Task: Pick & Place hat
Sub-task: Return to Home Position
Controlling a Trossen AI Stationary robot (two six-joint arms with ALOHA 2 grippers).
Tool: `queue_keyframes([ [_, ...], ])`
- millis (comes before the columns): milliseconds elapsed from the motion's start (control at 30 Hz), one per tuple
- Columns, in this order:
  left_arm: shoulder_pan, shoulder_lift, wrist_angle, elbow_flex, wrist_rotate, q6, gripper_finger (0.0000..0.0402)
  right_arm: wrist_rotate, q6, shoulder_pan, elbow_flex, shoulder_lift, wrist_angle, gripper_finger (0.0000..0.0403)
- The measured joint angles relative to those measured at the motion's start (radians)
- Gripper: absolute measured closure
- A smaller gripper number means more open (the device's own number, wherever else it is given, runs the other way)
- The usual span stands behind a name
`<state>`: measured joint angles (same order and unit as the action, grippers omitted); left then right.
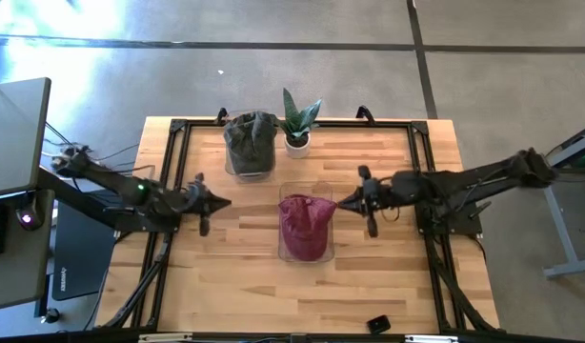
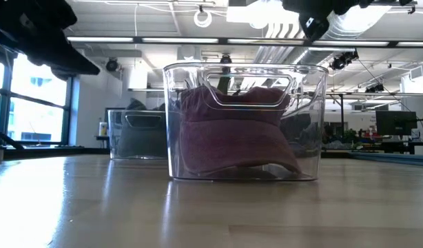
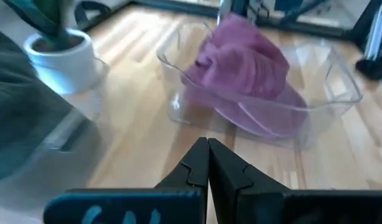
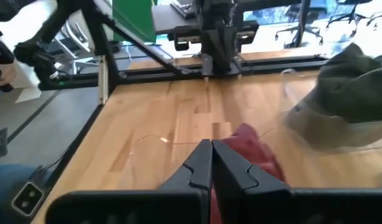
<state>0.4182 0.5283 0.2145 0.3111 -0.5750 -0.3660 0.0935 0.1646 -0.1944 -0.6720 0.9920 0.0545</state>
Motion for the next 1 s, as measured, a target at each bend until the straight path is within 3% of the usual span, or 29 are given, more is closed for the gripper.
queue_keyframes([
  [167,-0.093,-0.318,0.160,-0.024,0.051,0.081,0.0402,-0.019,-0.049,0.052,0.012,-0.100,-0.027,0.0399],
  [300,-0.154,-0.525,0.212,-0.033,0.092,0.125,0.0402,-0.042,-0.088,0.066,0.165,-0.212,0.107,0.0401],
  [467,-0.207,-0.505,0.185,-0.015,0.152,0.168,0.0402,-0.082,-0.016,0.143,0.366,-0.368,0.306,0.0402],
  [600,-0.237,-0.479,0.150,-0.014,0.143,0.215,0.0402,-0.190,0.000,0.240,0.475,-0.468,0.316,0.0402],
  [833,-0.329,-0.466,0.104,-0.018,0.221,0.267,0.0402,-0.401,0.020,0.442,0.597,-0.554,0.398,0.0402],
  [1000,-0.470,-0.459,0.006,-0.090,0.395,0.272,0.0402,-0.556,0.036,0.563,0.653,-0.562,0.453,0.0402],
])
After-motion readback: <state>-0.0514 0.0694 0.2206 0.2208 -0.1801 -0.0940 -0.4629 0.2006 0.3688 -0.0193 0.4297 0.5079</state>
